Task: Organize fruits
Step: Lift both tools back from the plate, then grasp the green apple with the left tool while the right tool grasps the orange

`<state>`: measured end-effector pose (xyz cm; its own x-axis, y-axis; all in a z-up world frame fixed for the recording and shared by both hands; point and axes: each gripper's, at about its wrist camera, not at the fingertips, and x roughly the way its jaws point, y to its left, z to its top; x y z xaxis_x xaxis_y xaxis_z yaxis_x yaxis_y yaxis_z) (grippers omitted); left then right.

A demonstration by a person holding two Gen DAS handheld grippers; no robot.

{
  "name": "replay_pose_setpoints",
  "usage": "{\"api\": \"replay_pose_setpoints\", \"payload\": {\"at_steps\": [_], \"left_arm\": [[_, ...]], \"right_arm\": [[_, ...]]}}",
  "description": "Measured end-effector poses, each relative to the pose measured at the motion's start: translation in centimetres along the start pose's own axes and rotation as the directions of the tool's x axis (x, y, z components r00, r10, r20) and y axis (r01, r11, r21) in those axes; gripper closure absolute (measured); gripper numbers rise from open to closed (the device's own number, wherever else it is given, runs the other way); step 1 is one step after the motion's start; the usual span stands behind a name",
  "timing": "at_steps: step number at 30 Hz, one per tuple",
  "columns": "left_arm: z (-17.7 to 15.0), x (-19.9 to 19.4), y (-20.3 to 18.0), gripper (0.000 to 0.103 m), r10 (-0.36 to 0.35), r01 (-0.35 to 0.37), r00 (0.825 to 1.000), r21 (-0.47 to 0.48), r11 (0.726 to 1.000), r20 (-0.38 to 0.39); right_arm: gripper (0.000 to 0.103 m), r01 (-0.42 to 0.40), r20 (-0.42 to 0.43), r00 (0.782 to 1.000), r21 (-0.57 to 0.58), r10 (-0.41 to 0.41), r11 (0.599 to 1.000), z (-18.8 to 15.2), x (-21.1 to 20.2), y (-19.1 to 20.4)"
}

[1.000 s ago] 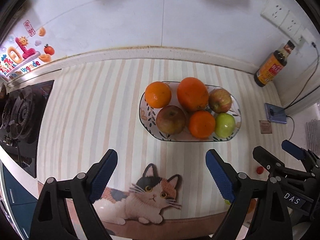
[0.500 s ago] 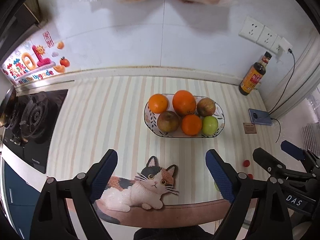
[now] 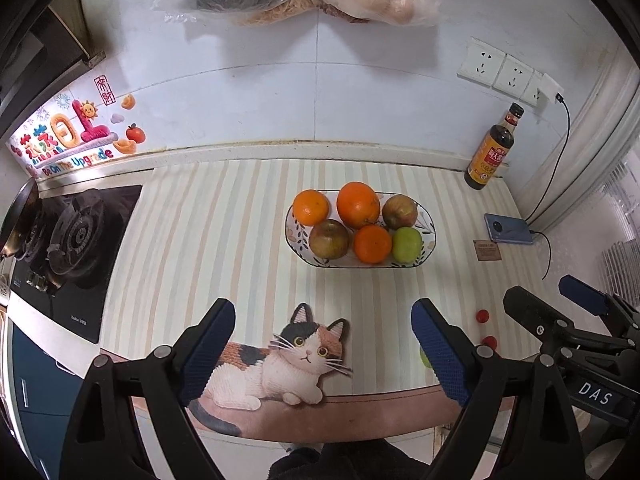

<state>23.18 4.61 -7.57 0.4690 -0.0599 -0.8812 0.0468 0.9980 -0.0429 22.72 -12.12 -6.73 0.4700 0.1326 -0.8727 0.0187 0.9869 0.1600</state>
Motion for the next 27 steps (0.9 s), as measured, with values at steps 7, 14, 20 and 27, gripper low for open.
{"api": "replay_pose_setpoints", "payload": {"at_steps": [7, 14, 20, 27], "left_arm": [[0.2, 1.7, -2.0, 0.000, -0.014, 0.015, 1.000, 0.037, 0.999, -0.019], [-0.1, 8.1, -7.1, 0.000, -0.055, 0.076, 0.986, 0.128, 0.989, -0.160], [-2.6, 16.0, -13.6, 0.000, -0.034, 0.129, 0.940, 0.261, 0.957, -0.339], [-5.7, 24.0, -17.6, 0.000, -0.012, 0.206, 0.844, 0.304, 0.930, -0.537]], "right_arm": [[0.004, -0.043, 0.031, 0.999, 0.088, 0.040, 0.995, 0.3, 0.2, -3.3], [0.004, 0.008, -0.074, 0.997, 0.243, 0.010, 0.970, -1.1, 4.1, -11.1], [0.004, 0.052, -0.213, 0.976, 0.397, 0.037, 0.916, -5.4, 9.3, -17.9], [0.020, 0.029, -0.274, 0.952, 0.530, 0.139, 0.848, -10.5, 14.0, -21.6]]}}
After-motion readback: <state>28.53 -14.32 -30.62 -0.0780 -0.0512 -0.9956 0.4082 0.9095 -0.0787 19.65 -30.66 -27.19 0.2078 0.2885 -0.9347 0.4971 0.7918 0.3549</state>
